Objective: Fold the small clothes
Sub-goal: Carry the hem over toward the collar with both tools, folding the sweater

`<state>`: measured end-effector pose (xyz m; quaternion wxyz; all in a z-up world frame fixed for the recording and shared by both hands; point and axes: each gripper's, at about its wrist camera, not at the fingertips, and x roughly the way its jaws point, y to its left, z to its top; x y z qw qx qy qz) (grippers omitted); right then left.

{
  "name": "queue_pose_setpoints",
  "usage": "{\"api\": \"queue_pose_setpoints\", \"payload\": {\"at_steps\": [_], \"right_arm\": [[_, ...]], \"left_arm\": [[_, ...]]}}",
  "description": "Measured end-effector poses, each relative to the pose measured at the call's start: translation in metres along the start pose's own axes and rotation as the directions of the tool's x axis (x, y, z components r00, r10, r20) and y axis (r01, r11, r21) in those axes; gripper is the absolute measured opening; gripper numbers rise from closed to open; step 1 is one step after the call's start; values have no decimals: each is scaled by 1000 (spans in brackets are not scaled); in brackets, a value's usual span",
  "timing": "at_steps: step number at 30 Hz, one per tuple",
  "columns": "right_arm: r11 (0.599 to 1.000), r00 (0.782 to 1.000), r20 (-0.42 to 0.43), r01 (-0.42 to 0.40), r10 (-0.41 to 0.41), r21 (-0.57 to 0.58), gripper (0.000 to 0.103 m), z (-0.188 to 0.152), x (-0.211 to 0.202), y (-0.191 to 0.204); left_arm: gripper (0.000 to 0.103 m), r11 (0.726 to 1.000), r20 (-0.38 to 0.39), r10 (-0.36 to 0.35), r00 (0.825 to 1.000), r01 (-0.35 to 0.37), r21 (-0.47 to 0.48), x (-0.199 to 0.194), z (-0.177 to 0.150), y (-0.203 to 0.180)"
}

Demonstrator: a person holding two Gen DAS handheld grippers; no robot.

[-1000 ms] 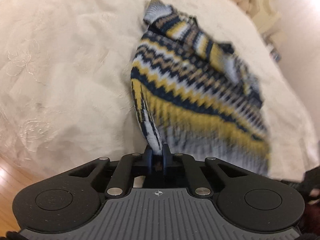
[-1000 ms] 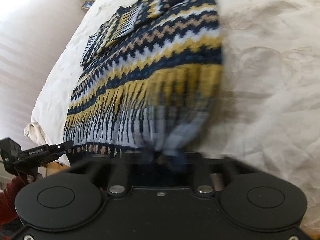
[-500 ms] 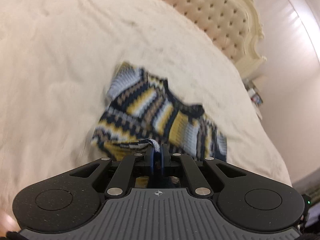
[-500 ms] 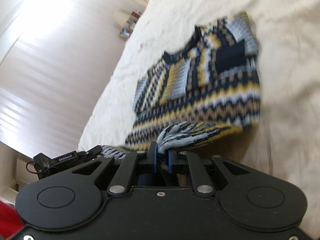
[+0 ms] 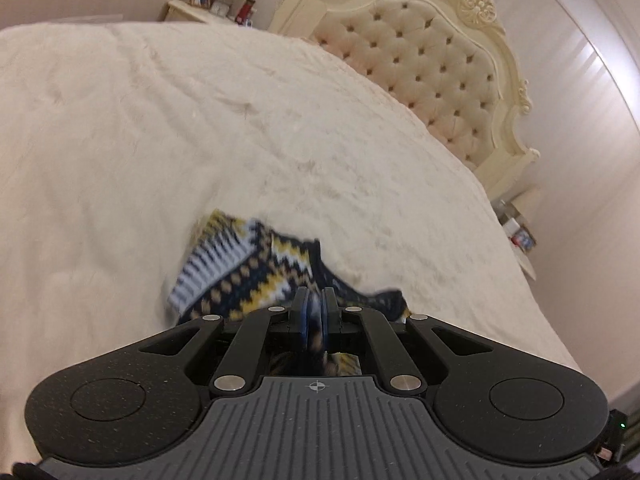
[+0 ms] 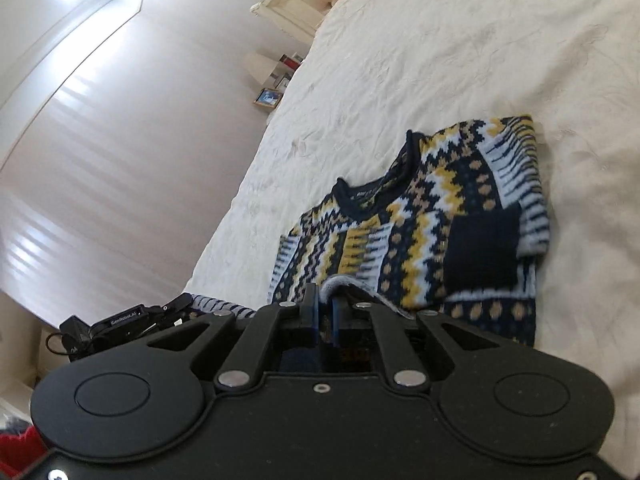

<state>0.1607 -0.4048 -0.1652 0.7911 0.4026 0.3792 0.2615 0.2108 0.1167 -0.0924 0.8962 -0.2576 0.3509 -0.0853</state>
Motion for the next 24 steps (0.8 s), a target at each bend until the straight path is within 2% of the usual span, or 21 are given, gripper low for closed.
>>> {"api": "queue_pose_setpoints", "payload": {"at_steps": [3,7,11,15,16,17,19,22,24], "right_arm": [[1000,999,39,18,-19,22,14,14,8,-4],[997,997,47,66,-68,47,14,28,25,-15],[988,989,42,137,-140,65,14,35,38,-25],[980,983,52,169,-175,110,14,35,42,-31],[978,982,51,177,-183,111,14,34,42,-32],[976,980,47,188,-194,112,14,32,43,-33],[970,975,42,211,-217,119,15,29,45,-35],[962,969,42,236,-244,139,15,25,44,-37],[958,965,41,249,-257,141,15,23,45,-36]], "left_arm": [[6,1000,22,11,1000,-10,-11,10,14,1],[6,999,1,41,999,-41,25,29,24,2],[6,993,-81,64,995,-56,100,42,19,2],[8,989,-182,87,979,-64,133,41,-2,14],[9,989,-210,92,973,-66,131,40,-9,18],[19,990,-235,93,968,-64,127,38,-17,21],[29,991,-277,92,956,-60,122,37,-28,29],[31,988,-330,106,938,-64,138,39,-41,36],[36,990,-342,100,934,-58,132,41,-44,40]]}}
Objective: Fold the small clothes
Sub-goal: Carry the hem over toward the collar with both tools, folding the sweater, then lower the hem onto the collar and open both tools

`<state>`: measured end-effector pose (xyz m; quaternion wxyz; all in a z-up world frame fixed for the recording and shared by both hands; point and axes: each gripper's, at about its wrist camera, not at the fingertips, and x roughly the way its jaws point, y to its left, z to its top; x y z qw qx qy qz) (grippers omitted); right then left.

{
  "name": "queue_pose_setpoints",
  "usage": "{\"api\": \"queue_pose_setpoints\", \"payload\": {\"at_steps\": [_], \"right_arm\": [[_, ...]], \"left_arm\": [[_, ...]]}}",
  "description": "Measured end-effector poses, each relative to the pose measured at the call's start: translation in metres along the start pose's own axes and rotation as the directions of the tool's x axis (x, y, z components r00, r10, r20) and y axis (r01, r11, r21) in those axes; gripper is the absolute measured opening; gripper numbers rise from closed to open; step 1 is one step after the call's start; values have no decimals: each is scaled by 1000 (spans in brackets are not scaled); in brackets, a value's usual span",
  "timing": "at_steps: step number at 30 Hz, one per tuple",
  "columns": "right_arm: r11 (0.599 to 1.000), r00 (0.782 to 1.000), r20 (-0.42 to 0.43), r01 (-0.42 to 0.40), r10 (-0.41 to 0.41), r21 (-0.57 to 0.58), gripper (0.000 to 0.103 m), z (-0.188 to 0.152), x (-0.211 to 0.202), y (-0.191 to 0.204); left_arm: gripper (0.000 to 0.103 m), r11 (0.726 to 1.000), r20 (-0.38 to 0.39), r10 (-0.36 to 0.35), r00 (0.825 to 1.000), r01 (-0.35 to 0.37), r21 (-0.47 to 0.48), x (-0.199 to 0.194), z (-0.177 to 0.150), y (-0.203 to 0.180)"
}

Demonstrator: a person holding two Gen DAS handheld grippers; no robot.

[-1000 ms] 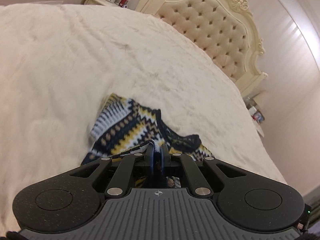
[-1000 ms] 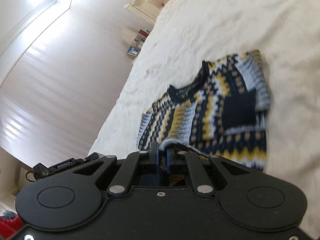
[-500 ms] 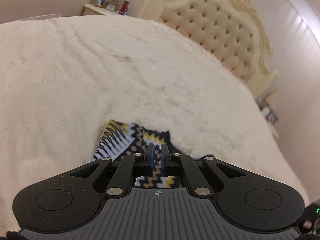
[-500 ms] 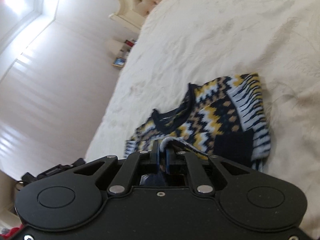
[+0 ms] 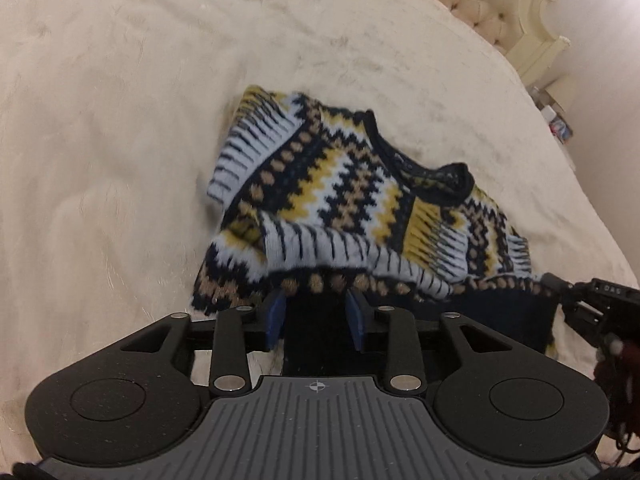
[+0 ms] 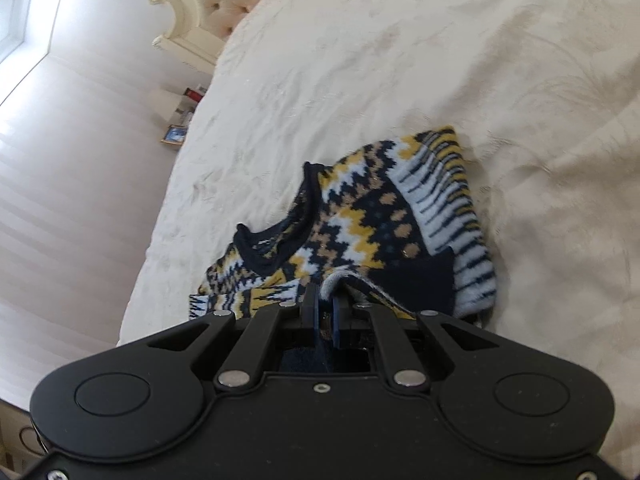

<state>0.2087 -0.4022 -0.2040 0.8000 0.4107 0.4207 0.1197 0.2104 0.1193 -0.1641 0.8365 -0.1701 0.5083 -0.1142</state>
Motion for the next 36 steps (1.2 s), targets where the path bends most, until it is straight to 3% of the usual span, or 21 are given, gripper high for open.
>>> {"api": "queue_pose_setpoints", "payload": {"at_steps": [2,8,11,15,16,19,23,28,32,36], "right_arm": [[1000,1000,-3,14,-14,-7,15,-1,0,3],[999,999,3,38,-38,-3,16,-5,1,7],[999,999,4,44,-44,-3,17,-8,0,8],[999,999,8,54,-54,3,17,-12,2,10],[998,998,10,55,-56,5,17,-12,1,10],[998,998,14,57,-57,9,17,-14,1,10],[998,998,27,50,-51,26,17,-16,-4,11],[999,998,62,-24,21,45,16,-9,-16,21],[998,997,71,-23,19,57,16,12,-6,27],[990,996,66,55,-64,126,20,33,20,14]], "left_arm": [[45,1000,-5,-14,1000,14,-3,5,2,2],[46,998,-11,51,999,-51,31,16,14,3],[46,1000,-14,7,1000,-7,13,21,17,7],[44,998,-35,-28,999,30,62,26,19,-2],[43,997,-40,-41,998,43,64,26,18,-3],[9,997,-44,-76,996,77,2,27,17,1],[9,977,39,-144,989,148,-151,10,23,15],[9,964,111,-179,978,197,-181,-3,52,16],[9,951,146,-162,976,194,-241,15,83,24],[9,969,141,-107,984,135,-207,35,110,24]]}}
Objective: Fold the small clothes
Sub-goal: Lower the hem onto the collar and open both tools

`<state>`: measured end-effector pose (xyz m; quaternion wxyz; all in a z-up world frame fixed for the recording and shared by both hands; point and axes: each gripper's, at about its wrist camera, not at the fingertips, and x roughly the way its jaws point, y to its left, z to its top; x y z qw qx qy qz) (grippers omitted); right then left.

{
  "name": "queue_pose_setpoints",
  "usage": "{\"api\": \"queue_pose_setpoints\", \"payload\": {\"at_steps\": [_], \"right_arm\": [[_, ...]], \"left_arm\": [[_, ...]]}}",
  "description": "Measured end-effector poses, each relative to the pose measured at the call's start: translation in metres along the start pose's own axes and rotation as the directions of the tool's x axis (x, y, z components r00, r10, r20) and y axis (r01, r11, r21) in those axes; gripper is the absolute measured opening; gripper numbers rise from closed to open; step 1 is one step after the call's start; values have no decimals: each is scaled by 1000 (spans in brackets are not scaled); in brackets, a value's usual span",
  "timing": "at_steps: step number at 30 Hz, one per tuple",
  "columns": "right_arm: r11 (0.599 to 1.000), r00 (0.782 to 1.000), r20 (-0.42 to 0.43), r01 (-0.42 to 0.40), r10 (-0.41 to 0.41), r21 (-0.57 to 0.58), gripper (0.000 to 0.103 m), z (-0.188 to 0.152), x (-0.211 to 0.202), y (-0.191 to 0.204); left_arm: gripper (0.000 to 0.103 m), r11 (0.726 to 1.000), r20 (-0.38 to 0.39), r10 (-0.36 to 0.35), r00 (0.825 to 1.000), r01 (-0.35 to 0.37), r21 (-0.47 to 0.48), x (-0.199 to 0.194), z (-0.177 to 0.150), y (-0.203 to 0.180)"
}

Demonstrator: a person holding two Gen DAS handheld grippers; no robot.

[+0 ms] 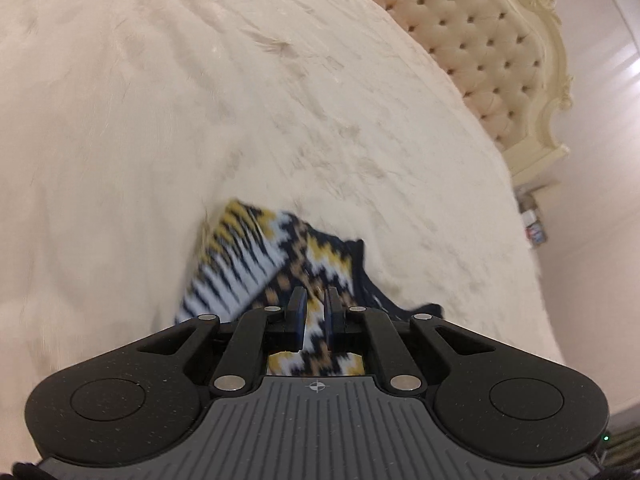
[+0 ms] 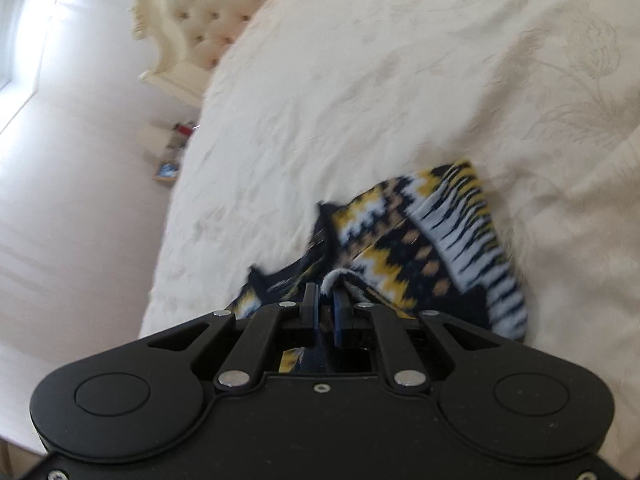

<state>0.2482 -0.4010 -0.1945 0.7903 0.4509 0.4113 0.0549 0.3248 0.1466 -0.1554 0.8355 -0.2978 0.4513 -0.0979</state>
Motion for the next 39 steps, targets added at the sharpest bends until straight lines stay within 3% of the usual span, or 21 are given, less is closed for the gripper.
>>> {"api": "queue_pose_setpoints", "payload": {"at_steps": [3,4,10,11,12,14,16,22,27,32,39], "right_arm": [[994,995,-13,96,-96,42,21,10,16,-11],[994,995,-10,103,-103,28,21,11,17,-12],[991,993,-53,99,-104,-92,23,5,6,-5],[990,993,-69,92,-100,-109,34,1,3,-4],[989,992,-82,82,-92,-121,56,-3,0,-4],[988,992,-105,60,-76,-145,76,-11,-4,-5],[984,988,-132,55,-78,-169,76,-20,-5,-8],[989,980,-196,-6,-23,-146,76,-29,5,-6],[994,965,-257,-66,43,-84,76,-24,25,-3],[990,977,-164,-129,137,56,76,0,40,-2],[984,986,-72,-144,152,105,76,14,48,0]], "left_arm": [[21,992,-39,28,999,-23,123,6,8,-8],[27,988,-50,34,998,-27,149,6,7,-9],[33,966,-123,105,987,-72,248,-17,-25,-4],[33,962,-140,117,983,-77,262,-20,-31,-2],[34,957,-155,127,980,-80,278,-23,-39,-2],[34,943,-185,148,972,-82,324,-28,-55,-3],[34,930,-217,162,963,-76,360,-29,-68,-3],[34,936,-294,124,948,-14,351,-15,-81,-5],[36,957,-288,26,957,59,283,13,-58,-16],[36,982,-228,-43,973,83,169,45,-16,-20],[41,985,-124,-43,991,62,160,51,23,-22]]}}
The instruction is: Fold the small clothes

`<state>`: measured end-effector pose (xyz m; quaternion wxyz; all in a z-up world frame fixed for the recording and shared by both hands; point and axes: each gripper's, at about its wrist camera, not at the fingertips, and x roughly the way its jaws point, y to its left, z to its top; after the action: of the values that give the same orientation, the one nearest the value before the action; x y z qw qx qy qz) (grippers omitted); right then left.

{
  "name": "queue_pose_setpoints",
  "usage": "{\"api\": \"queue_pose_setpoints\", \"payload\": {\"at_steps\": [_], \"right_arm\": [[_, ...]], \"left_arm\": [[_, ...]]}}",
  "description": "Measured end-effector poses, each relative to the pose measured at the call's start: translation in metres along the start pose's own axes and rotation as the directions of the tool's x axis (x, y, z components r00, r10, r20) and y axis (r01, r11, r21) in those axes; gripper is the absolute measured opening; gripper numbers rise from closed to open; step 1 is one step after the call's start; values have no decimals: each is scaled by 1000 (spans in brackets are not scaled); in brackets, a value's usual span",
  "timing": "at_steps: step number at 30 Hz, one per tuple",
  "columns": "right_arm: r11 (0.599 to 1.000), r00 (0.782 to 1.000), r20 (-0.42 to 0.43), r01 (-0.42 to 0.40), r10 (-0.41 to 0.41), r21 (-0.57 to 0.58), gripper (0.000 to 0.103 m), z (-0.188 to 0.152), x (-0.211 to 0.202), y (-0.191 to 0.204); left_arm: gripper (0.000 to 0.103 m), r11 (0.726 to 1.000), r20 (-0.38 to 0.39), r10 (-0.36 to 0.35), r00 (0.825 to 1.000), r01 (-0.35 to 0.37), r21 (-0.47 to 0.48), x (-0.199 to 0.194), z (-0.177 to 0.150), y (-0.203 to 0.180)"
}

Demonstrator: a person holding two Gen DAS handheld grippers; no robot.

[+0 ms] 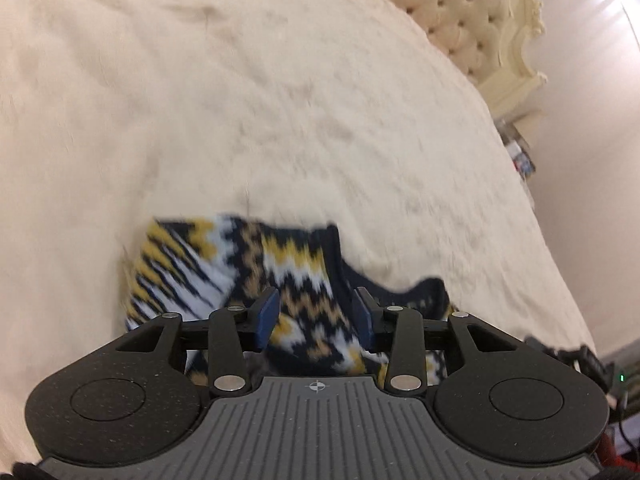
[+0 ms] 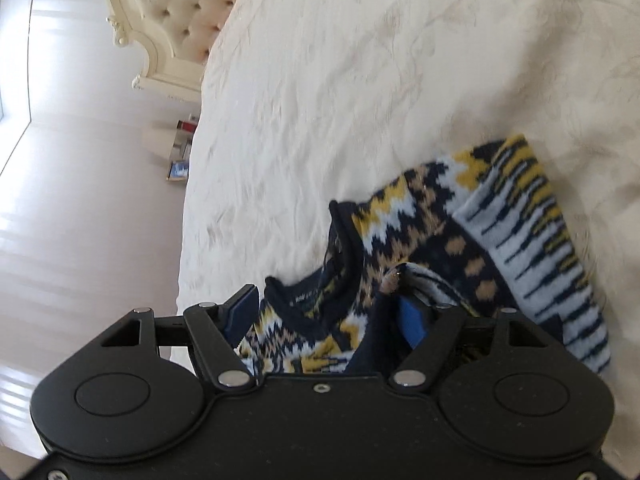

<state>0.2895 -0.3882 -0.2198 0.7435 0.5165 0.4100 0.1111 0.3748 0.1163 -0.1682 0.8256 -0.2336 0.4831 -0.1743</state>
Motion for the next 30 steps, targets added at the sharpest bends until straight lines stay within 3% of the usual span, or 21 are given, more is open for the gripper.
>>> {"api": "queue_pose_setpoints", "payload": {"at_steps": [5,7,11,13,15,17,19,22,24,26,28,30], "right_arm": [[999,998,58,-10,7,44,77,-10,-16,-15],[999,996,93,-6,1,53,77,-11,-30,-23],[980,981,190,-65,28,189,77,-8,-47,-44],[975,975,222,-61,12,212,77,-3,-56,-49],[988,981,193,-3,-27,154,77,2,-60,-43],[988,981,132,149,-142,-40,77,3,-62,-23],[922,959,97,283,-267,-265,77,-4,-61,-3],[749,900,71,400,-430,-528,77,-28,-54,15],[633,856,63,428,-513,-645,77,-45,-48,17],[533,826,67,421,-560,-734,76,-62,-38,20],[511,824,58,404,-564,-759,76,-67,-29,22],[538,837,52,396,-545,-744,76,-63,-20,25]], "left_arm": [[55,994,-23,59,998,-57,97,-15,-4,4],[57,989,-42,83,996,-77,130,-20,-10,9],[61,977,-63,132,989,-120,175,-31,-24,16],[61,959,-57,177,982,-159,234,-37,-32,15],[61,934,-65,221,973,-192,301,-41,-41,13],[61,907,-78,266,961,-222,358,-43,-50,12],[61,887,-89,289,953,-232,400,-43,-58,11],[61,855,-102,318,943,-239,460,-37,-69,4],[61,835,-109,318,942,-224,503,-30,-74,-6],[62,810,-109,312,944,-204,550,-20,-73,-18],[62,795,-101,296,950,-186,578,-10,-68,-29],[62,785,-92,285,954,-177,594,2,-59,-39]]}}
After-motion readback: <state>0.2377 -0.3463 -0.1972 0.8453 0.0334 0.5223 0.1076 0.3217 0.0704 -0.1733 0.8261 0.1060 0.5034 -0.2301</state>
